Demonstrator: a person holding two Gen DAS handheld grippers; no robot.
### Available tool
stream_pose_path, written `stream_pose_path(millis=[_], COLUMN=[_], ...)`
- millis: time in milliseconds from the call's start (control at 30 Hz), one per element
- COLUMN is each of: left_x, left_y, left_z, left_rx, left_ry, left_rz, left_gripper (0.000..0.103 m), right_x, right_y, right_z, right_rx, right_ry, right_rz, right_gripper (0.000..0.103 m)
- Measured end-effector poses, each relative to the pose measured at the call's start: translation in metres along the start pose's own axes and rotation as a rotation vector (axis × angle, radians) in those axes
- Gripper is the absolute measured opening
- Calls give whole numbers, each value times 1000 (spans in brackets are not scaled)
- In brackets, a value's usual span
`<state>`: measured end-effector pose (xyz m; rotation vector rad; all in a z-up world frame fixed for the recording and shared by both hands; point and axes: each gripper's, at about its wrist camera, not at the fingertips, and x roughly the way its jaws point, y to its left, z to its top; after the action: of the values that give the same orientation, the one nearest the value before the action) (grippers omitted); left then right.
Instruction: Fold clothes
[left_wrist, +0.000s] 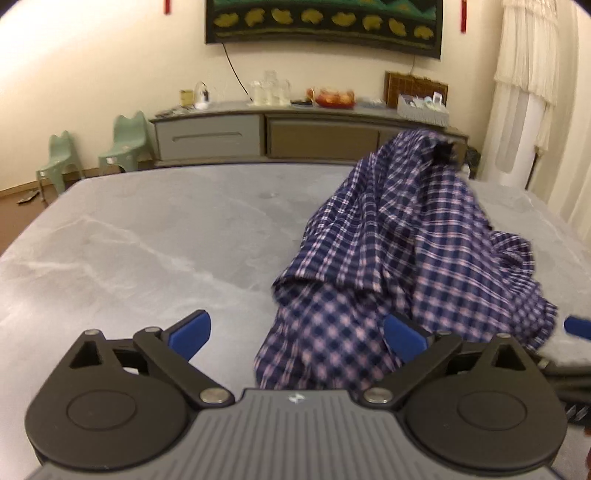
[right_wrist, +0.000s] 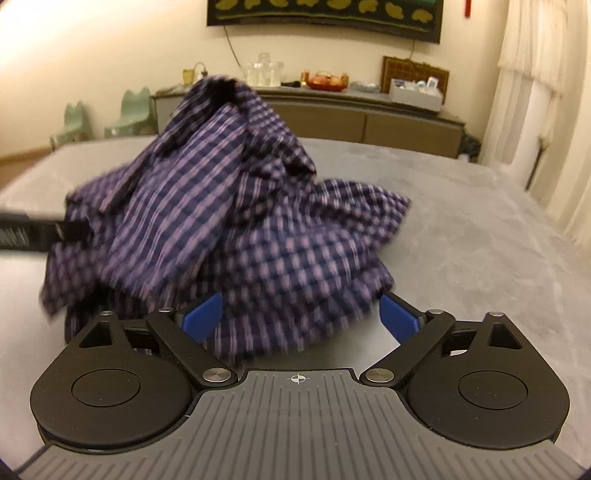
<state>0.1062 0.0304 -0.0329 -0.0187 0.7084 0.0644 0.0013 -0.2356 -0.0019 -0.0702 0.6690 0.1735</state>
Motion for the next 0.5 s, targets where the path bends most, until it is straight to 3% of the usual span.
stream_pose_path(millis=[133,167,200,233,267,333,367,433,500], left_x=[37,46,54,58,62,65,62,49,30], left_y=[-2,-2,-2,1,3,10,14,32,56], left_z=[12,14,17,21,25,35,44,61,75], left_rx=[13,14,6,-8,-21,-42,-50,-89,-136], left_ry=[38,46,57,67,75,76,59,-4,-78], left_rz=[-50,-63,-82,-109,-140,-176,-177,-164,-84], left_gripper=[101,96,83,74,51,30,19,16,15], right_x=[43,54,64,73,78,81,80,74,66], right_y=[-23,-25,-24,-23,-21,-20,-23,-33,-49], right_z=[20,22,22,23,25,33,38,49,59], right_rx=[114,122,111,98,75,34,27,7,-24], right_ry=[38,64,88,109,119,120,114,86,43], right_rz=[37,57,89,116,129,135,124,70,-32], right_gripper=[98,93,71,58,43,19,14,12,11])
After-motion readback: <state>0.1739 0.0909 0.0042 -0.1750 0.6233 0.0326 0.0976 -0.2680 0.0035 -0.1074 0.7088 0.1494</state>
